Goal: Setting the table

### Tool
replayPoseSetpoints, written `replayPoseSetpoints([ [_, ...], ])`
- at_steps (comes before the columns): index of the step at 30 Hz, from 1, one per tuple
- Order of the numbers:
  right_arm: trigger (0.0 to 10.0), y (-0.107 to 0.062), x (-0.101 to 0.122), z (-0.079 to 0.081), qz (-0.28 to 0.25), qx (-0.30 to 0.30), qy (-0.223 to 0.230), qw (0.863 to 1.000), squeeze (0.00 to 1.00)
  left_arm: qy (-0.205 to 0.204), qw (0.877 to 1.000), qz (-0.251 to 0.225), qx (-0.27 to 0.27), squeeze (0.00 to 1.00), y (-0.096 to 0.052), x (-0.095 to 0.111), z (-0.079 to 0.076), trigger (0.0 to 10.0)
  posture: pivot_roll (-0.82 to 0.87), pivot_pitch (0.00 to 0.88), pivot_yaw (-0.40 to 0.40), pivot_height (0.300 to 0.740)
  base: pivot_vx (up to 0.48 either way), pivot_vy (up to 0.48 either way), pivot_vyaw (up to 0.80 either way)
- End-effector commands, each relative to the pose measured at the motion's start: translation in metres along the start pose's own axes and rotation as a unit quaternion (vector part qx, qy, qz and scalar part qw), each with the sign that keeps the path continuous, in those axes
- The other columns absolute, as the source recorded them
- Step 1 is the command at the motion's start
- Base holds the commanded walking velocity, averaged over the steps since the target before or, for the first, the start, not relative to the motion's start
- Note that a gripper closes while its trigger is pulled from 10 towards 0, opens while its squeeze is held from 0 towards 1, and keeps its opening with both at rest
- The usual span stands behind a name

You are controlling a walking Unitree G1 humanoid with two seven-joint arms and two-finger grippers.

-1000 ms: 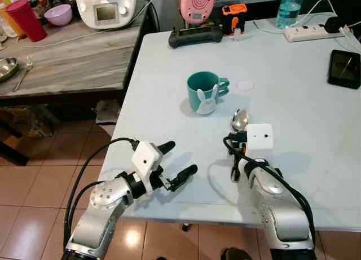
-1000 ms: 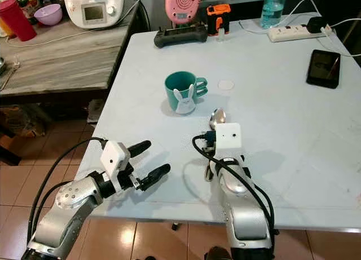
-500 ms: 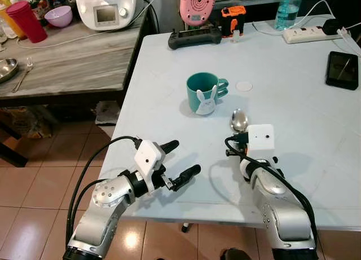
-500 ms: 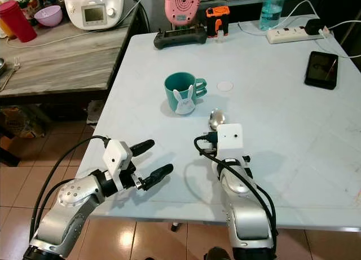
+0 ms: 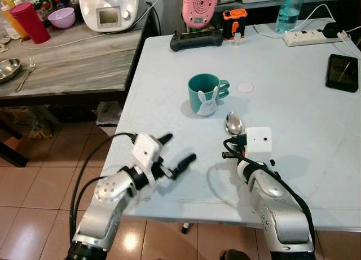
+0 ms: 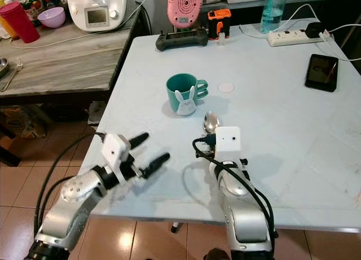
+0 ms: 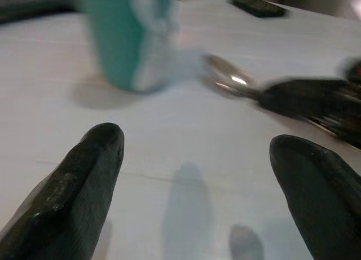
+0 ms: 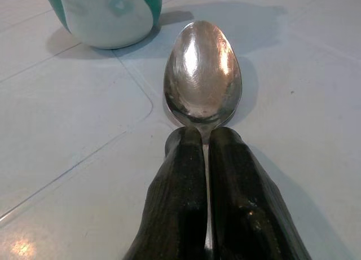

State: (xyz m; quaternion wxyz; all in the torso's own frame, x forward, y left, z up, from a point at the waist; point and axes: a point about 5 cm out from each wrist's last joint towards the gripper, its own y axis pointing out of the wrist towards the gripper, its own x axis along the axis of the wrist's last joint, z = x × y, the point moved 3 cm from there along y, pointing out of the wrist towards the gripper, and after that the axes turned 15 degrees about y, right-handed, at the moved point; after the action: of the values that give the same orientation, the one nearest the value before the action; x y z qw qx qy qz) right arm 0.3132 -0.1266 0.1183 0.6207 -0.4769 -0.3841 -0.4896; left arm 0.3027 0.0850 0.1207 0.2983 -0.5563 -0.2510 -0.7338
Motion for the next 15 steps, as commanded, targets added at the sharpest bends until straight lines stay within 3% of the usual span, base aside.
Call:
replayPoseSetpoints([
  [1,0.0,-0.001,-0.008,-0.003,0.017,-0.008,0.012,1.000,0.00,-0.002,0.999,0.016,0.044,0.00,-0.005,-0.006,0.014,10.0,-0.25,0.136,0.141,0.740,0.000,0.000,0.00],
  [5,0.0,0.000,0.001,-0.002,-0.007,-0.004,0.010,1.000,0.00,0.000,0.996,0.030,0.086,0.00,-0.005,-0.011,0.026,10.0,-0.26,0.128,0.141,0.740,0.000,0.000,0.00],
  [7,0.0,-0.001,0.013,0.001,-0.040,0.002,0.009,0.999,0.00,-0.011,0.990,0.045,0.132,0.00,-0.005,-0.017,0.037,10.0,-0.26,0.127,0.138,0.740,0.000,0.000,0.00],
  [8,0.9,-0.002,0.017,0.002,-0.050,0.005,0.009,0.999,0.00,-0.013,0.989,0.050,0.141,0.00,-0.006,-0.020,0.039,10.0,-0.26,0.127,0.138,0.740,0.000,0.000,0.00],
  [9,8.6,-0.002,0.019,0.001,-0.055,0.001,0.009,0.998,0.00,-0.014,0.987,0.053,0.149,0.00,-0.006,-0.022,0.041,10.0,-0.27,0.122,0.138,0.740,0.000,0.000,0.00],
  [10,10.0,-0.003,0.022,-0.001,-0.064,-0.005,0.010,0.998,0.00,-0.018,0.985,0.057,0.160,0.00,-0.006,-0.024,0.043,10.0,-0.27,0.122,0.137,0.740,0.000,0.000,0.00],
  [15,10.0,-0.004,0.029,-0.008,-0.088,-0.019,-0.011,0.996,0.00,-0.035,0.981,0.060,0.180,0.00,-0.007,-0.029,0.046,10.0,-0.27,0.117,0.135,0.740,0.000,0.000,0.00],
])
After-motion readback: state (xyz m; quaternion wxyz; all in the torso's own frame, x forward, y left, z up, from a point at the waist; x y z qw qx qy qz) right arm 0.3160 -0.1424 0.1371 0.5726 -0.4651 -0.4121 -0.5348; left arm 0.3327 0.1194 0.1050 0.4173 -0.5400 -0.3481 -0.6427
